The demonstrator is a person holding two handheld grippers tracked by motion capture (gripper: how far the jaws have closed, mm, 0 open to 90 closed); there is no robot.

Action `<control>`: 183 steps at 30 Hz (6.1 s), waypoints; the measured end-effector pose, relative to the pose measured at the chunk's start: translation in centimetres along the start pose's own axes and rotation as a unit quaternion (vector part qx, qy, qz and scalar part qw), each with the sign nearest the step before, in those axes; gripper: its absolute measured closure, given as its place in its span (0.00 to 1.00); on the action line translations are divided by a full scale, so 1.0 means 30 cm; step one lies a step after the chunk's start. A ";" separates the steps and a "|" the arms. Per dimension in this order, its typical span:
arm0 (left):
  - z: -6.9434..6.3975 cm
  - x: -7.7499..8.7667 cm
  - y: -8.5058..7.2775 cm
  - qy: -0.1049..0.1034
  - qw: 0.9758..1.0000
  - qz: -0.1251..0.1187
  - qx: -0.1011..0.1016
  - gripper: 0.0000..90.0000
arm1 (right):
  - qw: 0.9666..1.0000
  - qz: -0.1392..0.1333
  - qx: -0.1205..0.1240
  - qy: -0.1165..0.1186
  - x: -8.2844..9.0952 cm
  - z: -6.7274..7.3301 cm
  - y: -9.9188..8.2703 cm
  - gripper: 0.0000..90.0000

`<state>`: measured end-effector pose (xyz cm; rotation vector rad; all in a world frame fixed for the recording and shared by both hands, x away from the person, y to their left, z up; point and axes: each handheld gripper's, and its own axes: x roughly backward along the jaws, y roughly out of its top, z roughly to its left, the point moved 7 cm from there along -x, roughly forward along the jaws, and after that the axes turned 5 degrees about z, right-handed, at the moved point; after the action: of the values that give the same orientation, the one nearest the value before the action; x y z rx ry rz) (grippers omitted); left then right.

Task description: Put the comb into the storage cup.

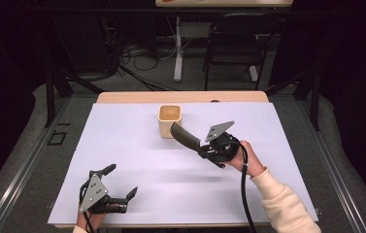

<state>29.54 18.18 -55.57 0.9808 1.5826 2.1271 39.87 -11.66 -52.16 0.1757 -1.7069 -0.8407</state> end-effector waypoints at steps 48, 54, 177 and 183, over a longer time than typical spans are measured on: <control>0.000 -0.014 -0.004 -0.003 1.000 0.005 0.003 0.00 | 0.996 -0.052 -0.059 -0.053 0.069 -0.125 -0.006 0.81; 0.001 -0.010 -0.006 -0.005 1.000 0.005 0.009 0.00 | 0.995 -0.050 -0.056 -0.058 0.055 -0.134 0.000 0.81; 0.004 -0.013 -0.005 -0.003 1.000 0.007 0.012 0.00 | 0.987 -0.104 -0.061 -0.110 0.019 -0.258 0.258 0.81; 0.004 -0.012 -0.005 -0.002 1.000 0.008 0.012 0.00 | 0.985 -0.114 -0.059 -0.113 0.027 -0.263 0.284 0.81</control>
<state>29.86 18.08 -55.83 1.0080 1.6058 2.1194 49.28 -9.31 -45.73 0.2047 -1.8656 -1.1655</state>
